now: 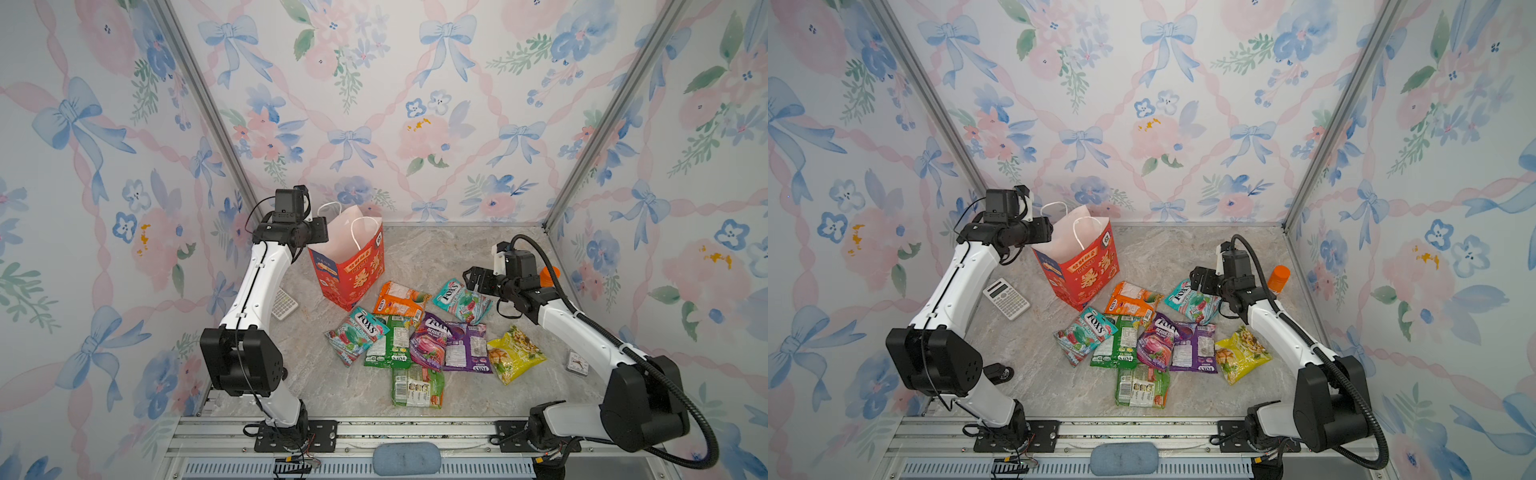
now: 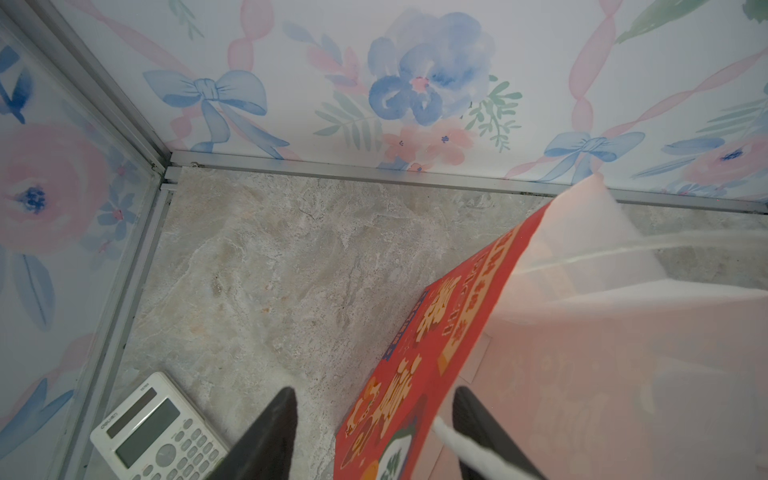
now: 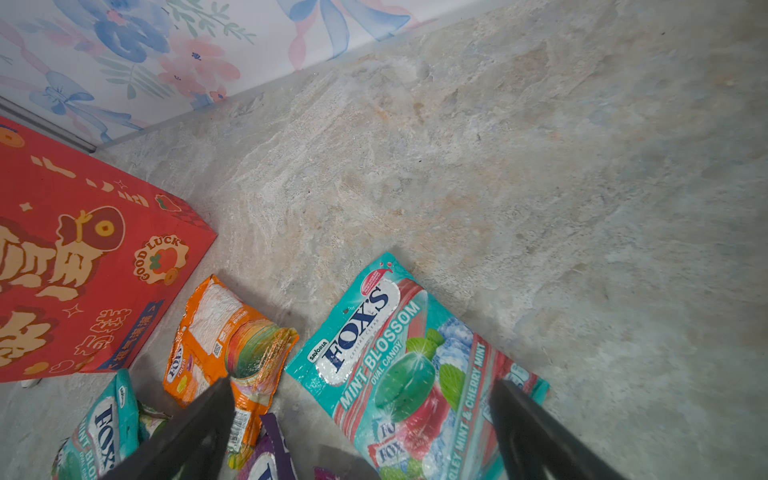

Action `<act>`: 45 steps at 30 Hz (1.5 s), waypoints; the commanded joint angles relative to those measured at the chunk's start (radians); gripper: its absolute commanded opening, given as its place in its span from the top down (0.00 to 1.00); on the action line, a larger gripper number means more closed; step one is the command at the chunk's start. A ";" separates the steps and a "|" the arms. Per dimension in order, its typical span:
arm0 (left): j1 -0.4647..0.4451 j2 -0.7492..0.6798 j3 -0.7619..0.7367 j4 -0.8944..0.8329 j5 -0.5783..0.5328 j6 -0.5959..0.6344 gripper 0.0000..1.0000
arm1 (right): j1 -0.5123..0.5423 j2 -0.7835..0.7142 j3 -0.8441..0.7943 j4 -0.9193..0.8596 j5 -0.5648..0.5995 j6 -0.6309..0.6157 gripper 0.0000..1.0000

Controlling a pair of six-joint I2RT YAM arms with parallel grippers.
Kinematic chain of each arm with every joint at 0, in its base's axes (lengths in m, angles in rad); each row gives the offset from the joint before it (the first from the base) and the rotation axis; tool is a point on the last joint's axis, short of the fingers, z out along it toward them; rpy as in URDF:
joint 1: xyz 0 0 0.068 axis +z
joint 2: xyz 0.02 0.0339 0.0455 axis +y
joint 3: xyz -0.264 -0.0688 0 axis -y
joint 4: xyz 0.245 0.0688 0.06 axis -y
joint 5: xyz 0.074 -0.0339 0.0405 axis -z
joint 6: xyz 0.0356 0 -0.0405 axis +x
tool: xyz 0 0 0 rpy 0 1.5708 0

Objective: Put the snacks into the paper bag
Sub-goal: 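Grasp the bag rim with the left gripper while the right gripper lowers to snacks, then grasp the purple Fox's Berries packet with the right gripper and lift it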

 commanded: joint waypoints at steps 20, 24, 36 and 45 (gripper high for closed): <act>-0.017 -0.022 -0.042 -0.075 0.212 -0.021 0.83 | 0.325 -0.179 -0.182 -0.114 0.052 0.341 0.11; -0.017 -0.036 -0.029 -0.086 0.202 -0.002 0.60 | 0.337 -0.315 -0.264 -0.174 0.092 0.399 0.12; -0.005 -0.018 -0.005 -0.092 0.205 0.023 0.62 | 0.264 -0.467 -0.370 -0.330 -0.023 0.367 0.20; 0.002 -0.012 -0.013 -0.091 0.269 0.022 0.84 | 0.346 -0.344 -0.382 -0.179 -0.089 0.435 0.31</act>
